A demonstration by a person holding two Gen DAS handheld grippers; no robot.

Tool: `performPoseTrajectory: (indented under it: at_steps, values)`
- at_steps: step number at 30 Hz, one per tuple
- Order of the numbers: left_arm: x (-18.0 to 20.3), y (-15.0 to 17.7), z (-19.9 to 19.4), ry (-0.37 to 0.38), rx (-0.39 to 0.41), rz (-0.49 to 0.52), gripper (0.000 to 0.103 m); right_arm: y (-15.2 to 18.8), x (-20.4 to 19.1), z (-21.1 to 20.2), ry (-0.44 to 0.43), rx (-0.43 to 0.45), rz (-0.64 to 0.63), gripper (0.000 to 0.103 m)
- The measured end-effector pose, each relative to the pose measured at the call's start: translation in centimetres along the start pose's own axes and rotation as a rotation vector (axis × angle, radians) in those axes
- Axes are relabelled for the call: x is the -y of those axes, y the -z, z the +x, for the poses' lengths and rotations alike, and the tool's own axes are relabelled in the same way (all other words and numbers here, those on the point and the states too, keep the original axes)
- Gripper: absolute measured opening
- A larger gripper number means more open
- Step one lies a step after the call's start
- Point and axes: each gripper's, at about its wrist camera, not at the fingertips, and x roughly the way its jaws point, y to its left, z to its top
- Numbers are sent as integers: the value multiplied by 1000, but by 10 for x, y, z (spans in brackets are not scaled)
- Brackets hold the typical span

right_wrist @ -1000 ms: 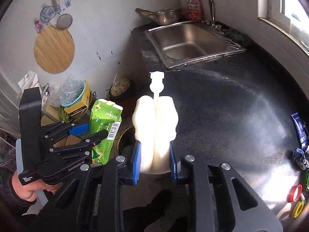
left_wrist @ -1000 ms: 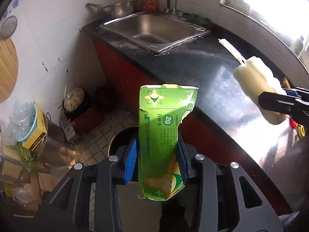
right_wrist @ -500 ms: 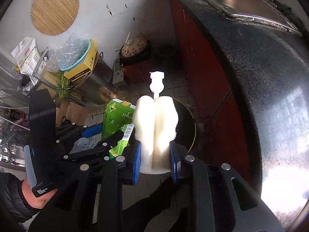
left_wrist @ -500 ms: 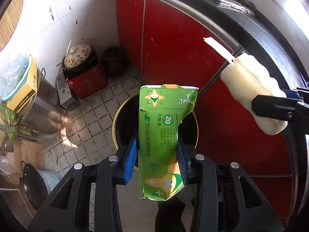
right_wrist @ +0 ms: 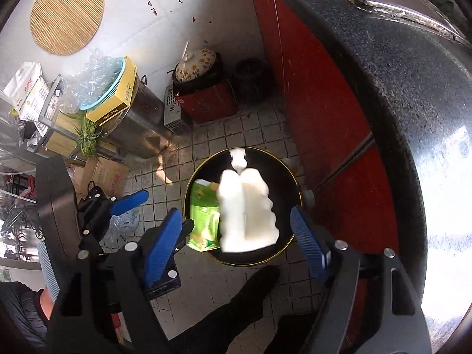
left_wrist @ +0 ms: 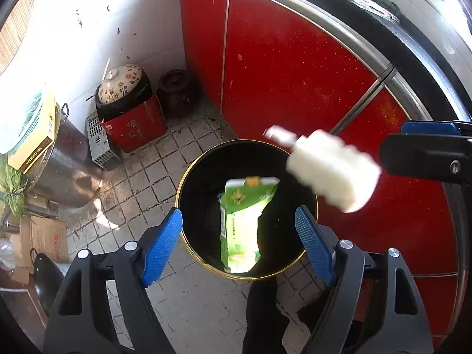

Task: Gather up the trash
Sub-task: 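Carry carton and foam to the bin and open both tools over it, then return both tools to the counter trash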

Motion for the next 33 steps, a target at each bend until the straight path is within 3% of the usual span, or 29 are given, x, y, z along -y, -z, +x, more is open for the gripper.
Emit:
performPoseTrajectory:
  at_steps: [7, 13, 18, 24, 29, 33]
  values:
    - [11, -5, -31, -16, 16, 49, 78, 7, 1, -47, -7, 39, -16, 78]
    - [60, -25, -97, -10, 95, 161, 89, 37, 23, -147, 15, 186, 38, 86]
    - [152, -45, -151, 88, 163, 337, 92, 87, 81, -252, 168, 343, 179, 89]
    - [306, -48, -192, 307, 227, 593, 92, 177, 169, -358, 397, 472, 428, 89]
    - [425, -24, -215, 448, 254, 821, 92, 268, 215, -416, 524, 541, 628, 89]
    - [484, -1, -230, 501, 272, 961, 92, 335, 233, -445, 591, 584, 756, 89]
